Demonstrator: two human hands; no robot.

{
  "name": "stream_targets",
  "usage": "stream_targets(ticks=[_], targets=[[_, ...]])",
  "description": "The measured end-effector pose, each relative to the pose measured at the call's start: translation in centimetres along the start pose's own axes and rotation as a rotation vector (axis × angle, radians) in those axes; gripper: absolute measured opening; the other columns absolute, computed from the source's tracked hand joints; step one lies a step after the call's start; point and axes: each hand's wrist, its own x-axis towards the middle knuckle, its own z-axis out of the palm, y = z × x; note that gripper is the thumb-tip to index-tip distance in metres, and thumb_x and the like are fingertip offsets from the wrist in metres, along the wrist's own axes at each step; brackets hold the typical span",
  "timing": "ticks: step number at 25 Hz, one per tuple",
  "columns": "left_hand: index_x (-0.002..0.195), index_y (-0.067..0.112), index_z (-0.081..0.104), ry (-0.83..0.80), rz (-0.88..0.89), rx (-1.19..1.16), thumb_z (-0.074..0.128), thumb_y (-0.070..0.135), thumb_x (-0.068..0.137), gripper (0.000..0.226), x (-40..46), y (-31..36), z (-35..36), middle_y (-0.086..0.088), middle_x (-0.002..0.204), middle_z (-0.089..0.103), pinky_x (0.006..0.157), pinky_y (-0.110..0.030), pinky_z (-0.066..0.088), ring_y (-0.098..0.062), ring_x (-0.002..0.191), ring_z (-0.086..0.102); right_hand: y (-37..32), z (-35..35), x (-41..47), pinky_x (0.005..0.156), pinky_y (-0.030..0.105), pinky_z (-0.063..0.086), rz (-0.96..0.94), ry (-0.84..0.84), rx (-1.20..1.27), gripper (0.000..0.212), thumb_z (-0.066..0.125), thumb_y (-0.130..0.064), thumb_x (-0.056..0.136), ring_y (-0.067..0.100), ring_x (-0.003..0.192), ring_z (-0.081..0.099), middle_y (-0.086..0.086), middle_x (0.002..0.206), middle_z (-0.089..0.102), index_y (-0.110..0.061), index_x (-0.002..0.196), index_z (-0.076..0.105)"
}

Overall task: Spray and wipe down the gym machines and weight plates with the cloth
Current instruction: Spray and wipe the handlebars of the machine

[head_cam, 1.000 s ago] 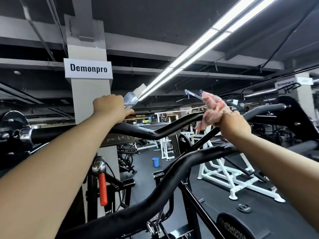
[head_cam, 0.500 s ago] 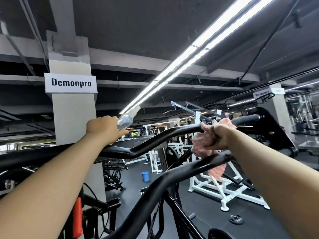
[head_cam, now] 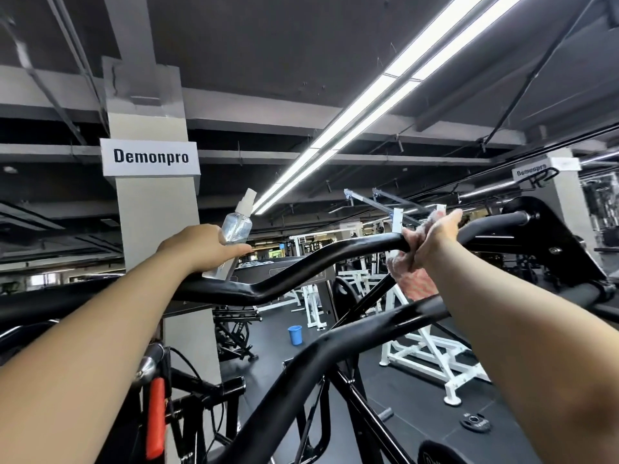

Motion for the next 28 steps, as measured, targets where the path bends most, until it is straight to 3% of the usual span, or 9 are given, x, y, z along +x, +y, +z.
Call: stream_targets(ticks=[3,5,11,14,17,21,23,26,28], targets=[[0.077,0.020,0.051,0.006,0.003,-0.034,0.050,0.066,0.081,0.047,-0.3,0.0,-0.1,0.002,0.077,0.054,0.067,-0.029,0.036,-0.018,0.077,0.051,0.8,-0.9,1.0,0.035,0.020,0.047,-0.138,-0.082,-0.131,0.017,0.040,-0.032,0.099,0.006,0.040,0.058,-0.004,0.049,0.062,-0.021,0.089,0.049],[0.077,0.018,0.053,0.017,0.006,-0.041,0.050,0.066,0.081,0.049,-0.5,0.0,-0.2,0.001,0.078,0.055,0.066,-0.028,0.036,-0.018,0.076,0.051,2.0,-1.9,2.7,0.044,0.022,0.053,-0.104,-0.129,-0.181,0.026,0.053,-0.027,0.092,0.009,0.061,0.066,-0.004,0.091,0.066,-0.019,0.117,0.053],[0.093,0.014,0.057,0.043,0.019,-0.076,0.050,0.065,0.083,0.053,-0.8,0.0,-0.2,-0.001,0.096,0.059,0.075,-0.031,0.040,-0.021,0.089,0.053,1.0,-1.7,4.1,0.085,0.053,0.052,0.283,-0.038,-0.112,0.034,0.062,-0.025,0.086,0.031,0.106,0.061,0.011,0.113,0.060,-0.006,0.112,0.050],[0.078,0.022,0.050,0.064,0.020,-0.149,0.051,0.059,0.086,0.038,-1.0,0.3,-0.4,0.005,0.085,0.052,0.070,-0.027,0.037,-0.016,0.084,0.049,1.4,-0.9,4.3,0.078,0.040,0.057,0.314,0.019,-0.084,0.014,0.053,-0.020,0.090,0.023,0.076,0.068,0.011,0.090,0.066,-0.007,0.087,0.057],[0.071,0.023,0.047,0.073,0.026,-0.204,0.052,0.055,0.087,0.037,-1.2,0.5,-0.6,0.004,0.075,0.052,0.058,-0.027,0.033,-0.010,0.069,0.047,1.3,-0.4,4.9,0.031,0.020,0.045,0.380,0.030,-0.199,0.024,0.048,-0.006,0.085,0.011,0.030,0.048,0.012,0.049,0.056,-0.012,0.062,0.052],[0.074,0.020,0.050,0.074,0.031,-0.235,0.051,0.057,0.086,0.039,-1.1,0.3,-0.6,0.001,0.078,0.054,0.062,-0.028,0.034,-0.010,0.069,0.047,2.7,-0.1,2.2,0.030,0.014,0.038,0.151,-0.144,-0.305,0.011,0.052,-0.017,0.081,0.005,0.028,0.046,-0.001,0.038,0.054,-0.016,0.070,0.049],[0.077,0.021,0.050,0.075,0.039,-0.216,0.050,0.059,0.086,0.039,-1.1,0.4,-0.6,0.003,0.079,0.054,0.062,-0.028,0.035,-0.011,0.072,0.049,3.5,0.5,0.4,0.028,0.012,0.032,0.115,-0.161,-0.335,0.010,0.053,-0.015,0.072,0.011,0.029,0.045,0.001,0.052,0.057,-0.014,0.079,0.045],[0.093,0.019,0.055,0.076,0.023,-0.163,0.049,0.061,0.086,0.043,-1.3,0.6,-0.7,0.001,0.093,0.058,0.074,-0.030,0.041,-0.019,0.088,0.054,4.2,2.2,-1.7,0.033,0.019,0.043,0.112,-0.180,-0.325,0.014,0.055,-0.026,0.087,0.019,0.055,0.057,0.008,0.090,0.059,-0.020,0.098,0.047],[0.101,0.020,0.055,0.099,0.025,-0.085,0.050,0.063,0.084,0.047,-1.8,0.8,-0.7,0.000,0.106,0.061,0.077,-0.031,0.043,-0.021,0.097,0.055,5.1,3.1,-3.6,0.031,0.024,0.045,0.060,-0.090,-0.379,0.014,0.056,-0.024,0.087,0.019,0.055,0.053,0.009,0.080,0.056,-0.015,0.090,0.045]])
